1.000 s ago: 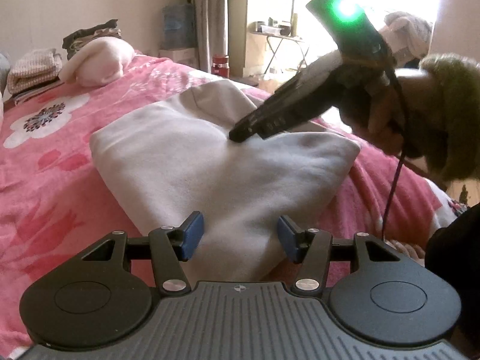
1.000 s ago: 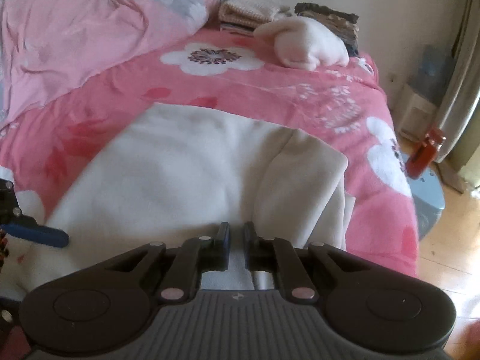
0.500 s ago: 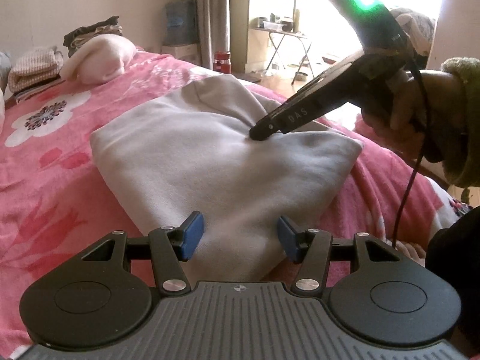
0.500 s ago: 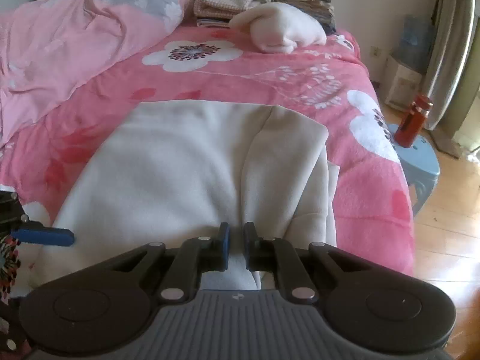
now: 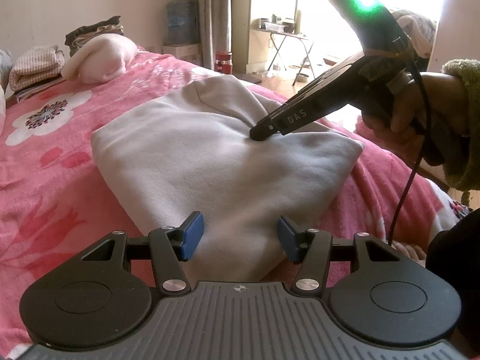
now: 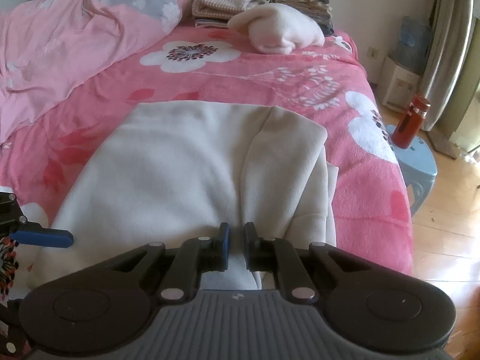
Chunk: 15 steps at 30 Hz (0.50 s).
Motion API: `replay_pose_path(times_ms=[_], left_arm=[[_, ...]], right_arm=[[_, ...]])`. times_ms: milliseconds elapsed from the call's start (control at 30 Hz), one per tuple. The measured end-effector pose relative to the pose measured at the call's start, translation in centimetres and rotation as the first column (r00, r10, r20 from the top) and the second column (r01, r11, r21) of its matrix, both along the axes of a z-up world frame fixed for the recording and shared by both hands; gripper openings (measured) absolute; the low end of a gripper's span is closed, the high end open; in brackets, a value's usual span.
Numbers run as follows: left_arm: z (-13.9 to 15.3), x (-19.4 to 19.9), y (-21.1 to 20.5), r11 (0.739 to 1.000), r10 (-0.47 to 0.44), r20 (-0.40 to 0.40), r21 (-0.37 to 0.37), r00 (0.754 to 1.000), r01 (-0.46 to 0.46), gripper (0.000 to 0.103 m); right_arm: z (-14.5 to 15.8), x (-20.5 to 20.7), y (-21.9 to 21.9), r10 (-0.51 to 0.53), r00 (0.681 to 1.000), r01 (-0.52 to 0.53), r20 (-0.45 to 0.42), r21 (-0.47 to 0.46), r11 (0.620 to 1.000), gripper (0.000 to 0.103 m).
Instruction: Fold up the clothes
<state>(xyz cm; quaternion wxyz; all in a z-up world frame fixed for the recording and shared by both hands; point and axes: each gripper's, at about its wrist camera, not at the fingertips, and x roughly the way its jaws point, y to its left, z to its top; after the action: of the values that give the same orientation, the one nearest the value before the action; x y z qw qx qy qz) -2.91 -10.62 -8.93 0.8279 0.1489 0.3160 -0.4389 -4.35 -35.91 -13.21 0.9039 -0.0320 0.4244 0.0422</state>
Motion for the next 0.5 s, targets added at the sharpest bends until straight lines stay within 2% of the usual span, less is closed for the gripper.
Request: replay_pose_path(times_ms=[500], left_arm=[[-0.03, 0.00, 0.08, 1.000, 0.000, 0.000, 0.001, 1.000, 0.000, 0.055]], right_arm=[[-0.15, -0.27, -0.12, 0.001, 1.000, -0.001, 0.013, 0.004, 1.000, 0.010]])
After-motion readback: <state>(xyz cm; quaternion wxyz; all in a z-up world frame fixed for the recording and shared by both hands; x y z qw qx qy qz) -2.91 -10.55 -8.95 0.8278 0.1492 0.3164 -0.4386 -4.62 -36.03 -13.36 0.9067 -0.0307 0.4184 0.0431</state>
